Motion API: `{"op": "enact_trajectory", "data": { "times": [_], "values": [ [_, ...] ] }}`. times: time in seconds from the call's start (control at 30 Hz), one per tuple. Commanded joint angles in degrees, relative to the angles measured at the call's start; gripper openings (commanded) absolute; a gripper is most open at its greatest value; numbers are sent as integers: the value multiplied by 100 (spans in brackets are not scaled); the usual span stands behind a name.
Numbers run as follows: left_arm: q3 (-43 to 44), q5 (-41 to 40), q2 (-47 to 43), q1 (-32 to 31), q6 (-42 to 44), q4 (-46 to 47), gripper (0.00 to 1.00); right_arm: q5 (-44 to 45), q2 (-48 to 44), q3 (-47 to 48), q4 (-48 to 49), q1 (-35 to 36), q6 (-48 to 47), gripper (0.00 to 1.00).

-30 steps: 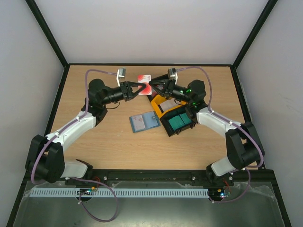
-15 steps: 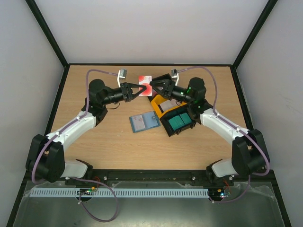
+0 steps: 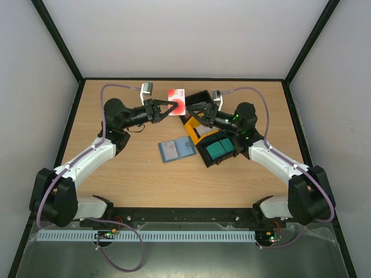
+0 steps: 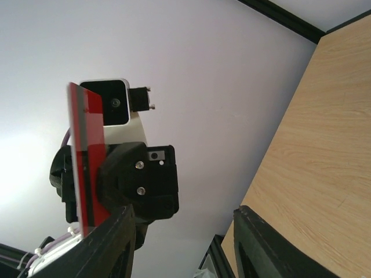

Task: Put the credit cards into the card holder
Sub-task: Adjust the credit card.

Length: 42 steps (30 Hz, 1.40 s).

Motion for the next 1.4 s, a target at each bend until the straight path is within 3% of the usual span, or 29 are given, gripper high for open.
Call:
{"op": "enact_trajectory", "data": {
  "times": [0.0, 0.2, 0.67, 1.1, 1.2, 1.37],
  "values": [
    [0, 54, -181, -16, -215, 546, 3, -228, -226, -58, 413, 65, 33, 46],
    [-17, 46, -140, -16, -209, 567, 3, -341, -350, -197, 911, 120, 158, 57],
    [-43, 77, -106, -41, -279, 696, 3, -435, -155, -92, 731, 185, 69, 51],
    [-54, -21, -53, -42, 12, 361, 3, -278, -403, -80, 465, 244, -300, 57],
    [-63, -76, -57, -42, 90, 262, 3, -134, -495, -89, 295, 244, -465, 52],
    [-52, -163, -64, -24, 202, 88, 3, -9, -610, -93, 116, 244, -646, 32]
  ]
}}
